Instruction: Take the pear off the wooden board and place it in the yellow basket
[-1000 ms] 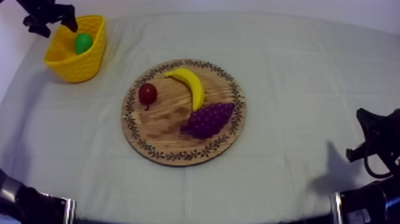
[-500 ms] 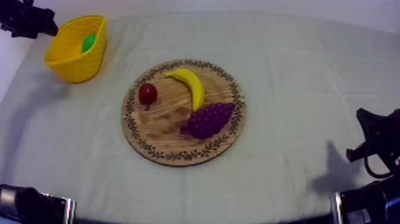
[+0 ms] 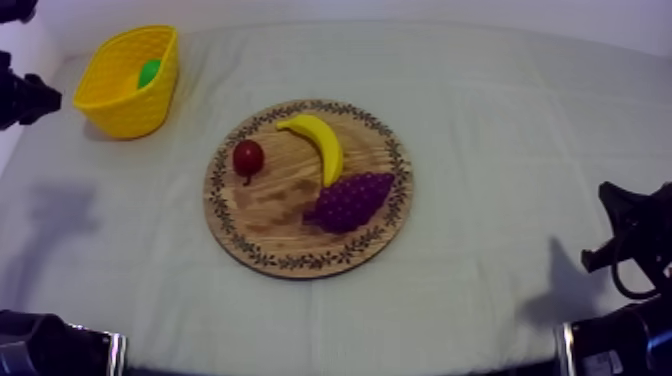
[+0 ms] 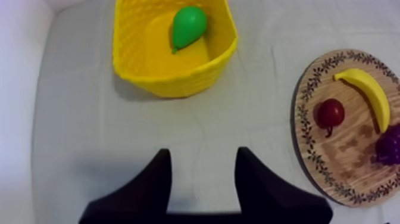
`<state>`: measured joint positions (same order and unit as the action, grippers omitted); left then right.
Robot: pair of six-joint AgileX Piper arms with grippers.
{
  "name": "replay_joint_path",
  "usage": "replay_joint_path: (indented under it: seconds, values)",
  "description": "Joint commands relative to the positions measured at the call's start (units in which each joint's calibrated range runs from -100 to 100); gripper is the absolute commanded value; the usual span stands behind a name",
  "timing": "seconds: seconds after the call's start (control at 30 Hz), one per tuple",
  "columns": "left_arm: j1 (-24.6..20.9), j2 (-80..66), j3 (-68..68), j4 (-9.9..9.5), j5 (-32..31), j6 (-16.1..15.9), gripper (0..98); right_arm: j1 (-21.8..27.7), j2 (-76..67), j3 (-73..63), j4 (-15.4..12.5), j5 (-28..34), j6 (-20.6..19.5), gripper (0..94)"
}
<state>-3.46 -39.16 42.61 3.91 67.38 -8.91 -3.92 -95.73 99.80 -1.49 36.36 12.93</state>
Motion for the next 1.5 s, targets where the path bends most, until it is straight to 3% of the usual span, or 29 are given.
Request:
replay_joint_path:
  seconds: [0.0,0.47,0.7,0.93,1.03,1.33,1.47]
  values:
    - [0.17,-7.79,4.76,-0.05,-1.28,0.14,37.4,-0.06,-0.03,-0.02,0.00,0.02,-0.01,0.4]
    - [0.67,-35.47,28.87,0.89,-14.47,4.03,2.9,-0.06,-0.03,-0.02,0.00,0.02,-0.01,0.4]
    - [-0.06,-46.13,37.92,3.34,-18.97,3.03,0.3,-0.06,-0.03,-0.02,0.00,0.02,0.01,0.4]
    - [-1.04,-54.58,47.06,7.86,-26.51,0.24,0.1,-0.06,-0.03,-0.02,0.00,0.02,-0.01,0.4]
    - [-1.55,-57.41,49.98,8.39,-27.67,0.17,0.1,-0.06,-0.03,-0.02,0.00,0.02,-0.01,0.4]
    - [-1.90,-60.45,53.76,3.05,-26.70,5.36,0.0,-0.13,-0.03,-0.02,0.00,0.02,0.01,0.4]
    - [-1.92,-60.68,54.10,2.08,-26.87,6.86,0.0,-0.14,-0.03,-0.02,0.00,0.02,-0.01,0.4]
